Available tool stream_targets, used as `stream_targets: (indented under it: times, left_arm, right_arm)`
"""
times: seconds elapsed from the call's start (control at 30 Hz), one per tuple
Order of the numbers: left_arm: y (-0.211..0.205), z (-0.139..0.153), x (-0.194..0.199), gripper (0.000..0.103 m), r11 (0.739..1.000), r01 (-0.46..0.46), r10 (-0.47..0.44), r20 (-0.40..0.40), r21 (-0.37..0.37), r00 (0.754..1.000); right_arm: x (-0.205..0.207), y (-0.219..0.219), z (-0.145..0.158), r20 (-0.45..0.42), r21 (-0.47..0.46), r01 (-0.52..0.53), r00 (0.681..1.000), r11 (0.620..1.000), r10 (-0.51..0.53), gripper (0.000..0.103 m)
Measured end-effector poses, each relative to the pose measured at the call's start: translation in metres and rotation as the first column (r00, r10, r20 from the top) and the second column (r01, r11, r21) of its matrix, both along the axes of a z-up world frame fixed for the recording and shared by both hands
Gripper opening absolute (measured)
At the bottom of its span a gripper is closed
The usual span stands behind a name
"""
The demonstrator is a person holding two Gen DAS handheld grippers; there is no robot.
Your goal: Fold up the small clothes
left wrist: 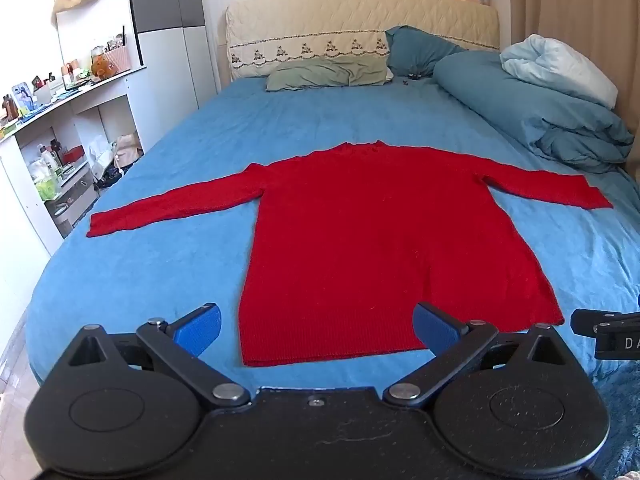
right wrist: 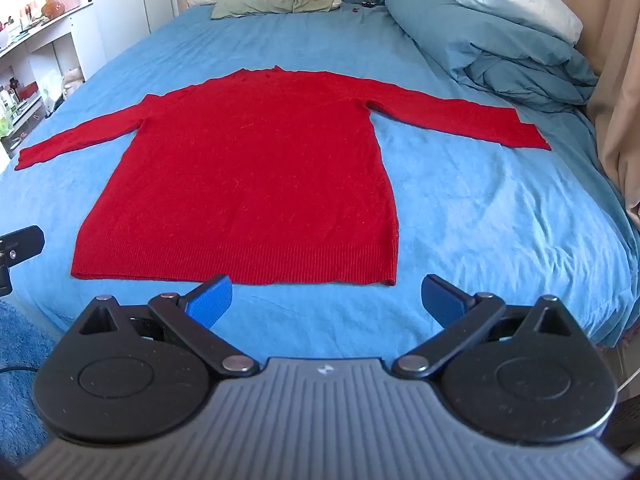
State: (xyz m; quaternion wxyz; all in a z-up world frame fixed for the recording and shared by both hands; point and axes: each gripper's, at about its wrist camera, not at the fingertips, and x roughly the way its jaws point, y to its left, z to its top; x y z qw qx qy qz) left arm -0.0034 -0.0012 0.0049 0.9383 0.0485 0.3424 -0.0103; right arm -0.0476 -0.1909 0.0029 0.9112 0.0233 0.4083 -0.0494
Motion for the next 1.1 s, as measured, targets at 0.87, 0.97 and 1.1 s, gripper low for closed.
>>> stream_targets:
  times: [0.87, 0.97, 1.1]
  left_arm:
    - [-0.003, 0.0082, -0.0041, 0.103, 1.0, 0.004, -0.004, 0.018, -0.007, 1.0]
    - [-0.0039, 0.0091, -0.004, 0.103, 1.0, 0.003, -0.003, 0.019, -0.011, 1.0]
    - [-0.0043, 0.0094, -0.0033, 0.103, 1.0, 0.002, -0.001, 0.02, -0.014, 1.0]
  right_arm:
    - [-0.0036, -0.0004, 0.0055, 0.01, 0.008, 0.007, 1.0, 1.0, -0.007, 0.103]
    - [-0.0034, -0.0007, 0.0055, 0.01, 0.009, 0.007, 1.0, 1.0, -0.007, 0.103]
    - [-0.0034, -0.0007, 0.0058, 0.01, 0.009, 0.007, 1.0, 1.0, -0.007, 0.103]
